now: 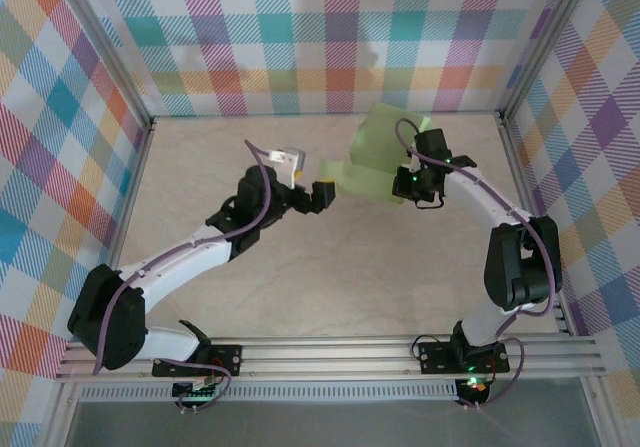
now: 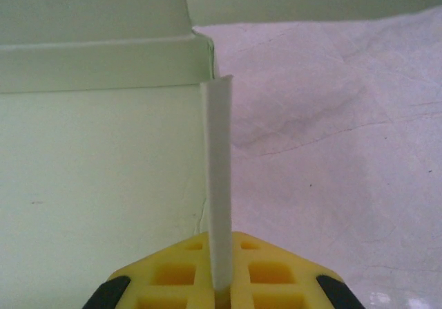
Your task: Fold the paper box
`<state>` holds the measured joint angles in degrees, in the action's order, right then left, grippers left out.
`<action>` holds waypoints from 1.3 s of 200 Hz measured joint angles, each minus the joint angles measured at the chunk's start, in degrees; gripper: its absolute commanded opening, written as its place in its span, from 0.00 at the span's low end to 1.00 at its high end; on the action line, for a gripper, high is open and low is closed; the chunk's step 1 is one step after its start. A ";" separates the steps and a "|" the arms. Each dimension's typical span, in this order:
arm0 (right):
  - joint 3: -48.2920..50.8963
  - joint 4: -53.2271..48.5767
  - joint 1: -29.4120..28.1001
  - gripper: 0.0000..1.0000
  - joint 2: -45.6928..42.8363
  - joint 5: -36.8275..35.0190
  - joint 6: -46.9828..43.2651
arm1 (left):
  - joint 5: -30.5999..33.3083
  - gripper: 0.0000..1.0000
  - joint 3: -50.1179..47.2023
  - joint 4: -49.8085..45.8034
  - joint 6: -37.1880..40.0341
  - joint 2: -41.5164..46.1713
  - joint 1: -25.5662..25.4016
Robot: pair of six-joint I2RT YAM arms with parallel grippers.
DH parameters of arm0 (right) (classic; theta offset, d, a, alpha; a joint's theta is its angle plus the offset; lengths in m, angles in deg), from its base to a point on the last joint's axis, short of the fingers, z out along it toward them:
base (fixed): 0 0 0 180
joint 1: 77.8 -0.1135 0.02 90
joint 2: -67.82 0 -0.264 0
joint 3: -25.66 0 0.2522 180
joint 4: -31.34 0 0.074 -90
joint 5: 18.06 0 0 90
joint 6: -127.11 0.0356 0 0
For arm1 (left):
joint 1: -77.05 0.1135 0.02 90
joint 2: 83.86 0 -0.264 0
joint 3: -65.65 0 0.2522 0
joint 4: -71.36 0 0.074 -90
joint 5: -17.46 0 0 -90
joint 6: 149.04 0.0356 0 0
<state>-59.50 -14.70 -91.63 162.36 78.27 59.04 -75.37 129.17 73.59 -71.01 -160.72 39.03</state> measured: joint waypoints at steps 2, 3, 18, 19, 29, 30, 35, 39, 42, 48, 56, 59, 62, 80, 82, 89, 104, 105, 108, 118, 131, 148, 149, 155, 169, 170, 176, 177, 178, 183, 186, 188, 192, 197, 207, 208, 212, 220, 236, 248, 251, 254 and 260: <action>-0.04 -0.07 0.00 0.00 0.00 0.07 0.02 | 0.28 1.00 -0.37 0.35 -0.33 0.04 -0.44; -0.07 -0.09 0.00 0.00 0.00 0.09 0.09 | 0.42 1.00 -0.50 0.37 -0.44 0.07 -0.59; -0.83 -1.25 0.00 0.00 0.00 0.42 0.37 | 1.29 1.00 -2.86 1.38 -3.69 0.61 -2.95; -0.90 -1.31 -0.02 0.00 0.02 0.44 0.37 | 1.29 1.00 -2.93 1.36 -3.85 0.61 -3.04; -1.73 -2.29 0.00 0.00 0.07 0.85 0.37 | 1.27 1.00 -3.21 0.87 -5.75 0.63 -3.80; -1.79 -2.36 0.00 0.00 0.07 0.87 0.37 | 1.27 1.00 -3.23 0.87 -5.88 0.63 -3.82; -2.27 -2.78 0.00 0.00 0.13 1.20 0.37 | 1.20 1.00 -3.19 0.68 -6.71 0.61 -3.85; -2.60 -2.95 0.00 0.00 0.13 1.42 0.37 | 1.11 1.00 -3.10 0.66 -7.13 0.61 -3.82; -2.86 -3.06 0.00 0.00 0.17 1.64 0.37 | 0.92 1.00 -2.99 0.68 -7.58 0.61 -3.74; -3.19 -3.19 0.00 0.00 0.24 2.01 0.39 | 0.66 1.00 -2.69 0.63 -8.24 0.50 -3.56; -3.32 -3.13 0.00 0.00 0.24 2.58 0.48 | 0.02 1.00 -2.03 0.66 -9.11 0.15 -3.41; -3.32 -3.17 0.00 0.00 0.24 2.86 0.55 | -0.33 1.00 -1.75 0.66 -9.35 -0.07 -3.39; -3.32 -3.21 0.00 0.00 0.24 3.08 0.59 | -0.63 1.00 -1.42 0.66 -9.57 -0.28 -3.28; -3.32 -3.39 0.00 0.00 0.55 4.42 1.07 | -2.73 1.00 0.87 0.68 -10.86 -2.27 -2.91; -3.32 -3.41 0.00 0.00 0.57 4.57 1.20 | -3.08 1.00 1.14 0.68 -11.08 -2.49 -2.84; -3.32 -3.43 0.00 0.00 0.68 4.96 1.25 | -4.07 0.99 1.92 0.68 -11.67 -3.30 -2.60; -3.32 -3.61 0.00 0.00 0.90 5.31 1.44 | -5.97 0.94 3.39 0.66 -13.64 -4.79 -1.84; -3.32 -3.61 0.00 0.00 0.87 5.31 1.44 | -6.08 0.94 3.45 0.66 -13.75 -4.87 -1.77; -3.32 -3.65 0.00 0.00 0.90 5.31 1.46 | -6.47 0.93 3.87 0.59 -14.38 -5.27 -1.53; -3.32 -3.78 0.00 0.00 1.01 5.29 1.64 | -7.37 0.79 5.16 0.35 -15.54 -6.34 -1.09; -3.32 -3.85 0.11 0.00 1.05 5.29 1.64 | -8.15 0.74 6.34 0.24 -16.94 -7.32 -0.66; -3.32 -3.89 0.26 0.00 1.11 5.29 1.64 | -9.01 0.69 7.13 0.17 -18.71 -7.96 -0.28; -3.32 -3.89 0.26 0.00 1.11 5.27 1.64 | -9.01 0.69 7.15 0.15 -18.67 -7.98 -0.28; -3.32 -3.91 0.26 0.00 1.16 5.27 1.64 | -9.40 0.69 7.41 0.11 -19.08 -8.20 -0.15; -3.32 -4.02 0.26 0.00 1.27 5.27 1.64 | -9.92 0.67 7.74 0.00 -19.78 -8.46 -0.07; -3.32 -4.02 0.26 0.00 1.27 5.29 1.64 | -9.99 0.67 7.76 -0.02 -19.80 -8.48 -0.07; -3.32 -4.04 0.26 0.00 1.31 5.29 1.64 | -10.19 0.67 8.07 -0.24 -19.98 -8.70 -0.02; -3.32 -4.02 0.26 0.00 1.31 5.29 1.64 | -10.19 0.67 8.11 -0.26 -19.98 -8.72 -0.02; -3.32 -4.02 0.26 0.00 1.31 5.29 1.64 | -10.23 0.67 8.13 -0.28 -20.00 -8.74 -0.02; -3.32 -4.04 0.26 0.00 1.38 5.31 1.64 | -10.43 0.67 8.41 -0.44 -20.20 -8.98 -0.02; -3.32 -4.04 0.26 0.00 1.40 5.31 1.64 | -10.47 0.67 8.57 -0.48 -20.20 -9.14 -0.02; -3.32 -4.04 0.26 0.00 1.42 5.33 1.64 | -10.62 0.67 8.70 -0.57 -20.24 -9.27 -0.02; -3.32 -4.04 0.26 0.00 1.44 5.33 1.64 | -10.73 0.67 8.96 -0.70 -20.24 -9.44 -0.02; -3.32 -4.04 0.26 0.00 1.53 5.46 1.62 | -10.86 0.68 9.35 -0.87 -20.24 -9.77 -0.02; -3.32 -4.04 0.26 0.00 1.68 5.55 1.64 | -11.13 0.69 10.19 -1.07 -20.22 -10.58 0.02; -3.32 -4.04 0.26 0.00 1.68 5.55 1.64 | -11.15 0.69 10.25 -1.09 -20.22 -10.62 0.02; -3.32 -4.04 0.28 0.00 1.77 5.60 1.64 | -11.23 0.69 10.56 -1.05 -20.20 -10.93 0.04; -3.32 -4.04 0.31 0.00 1.86 5.70 1.64 | -11.45 0.70 11.19 -1.07 -20.22 -11.56 0.15; -3.32 -4.07 0.37 0.00 1.86 5.73 1.60 | -12.48 0.70 12.39 -1.05 -20.22 -12.94 0.48; -3.32 -4.22 0.42 0.00 1.86 5.73 1.40 | -13.99 0.70 13.68 -1.40 -20.20 -14.29 0.70; -3.32 -4.26 0.42 0.00 1.86 5.73 1.36 | -14.51 0.70 14.03 -1.57 -20.20 -14.58 0.74; -3.32 -4.33 0.42 0.00 1.86 5.64 1.16 | -14.91 0.70 14.36 -1.75 -20.15 -14.93 0.74; -3.32 -4.46 0.42 0.00 1.86 5.49 0.96 | -15.96 0.70 15.06 -2.27 -20.11 -15.50 0.74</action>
<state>-62.82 -19.16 -91.21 164.22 83.75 60.01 -91.32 144.23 71.32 -91.12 -176.22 39.77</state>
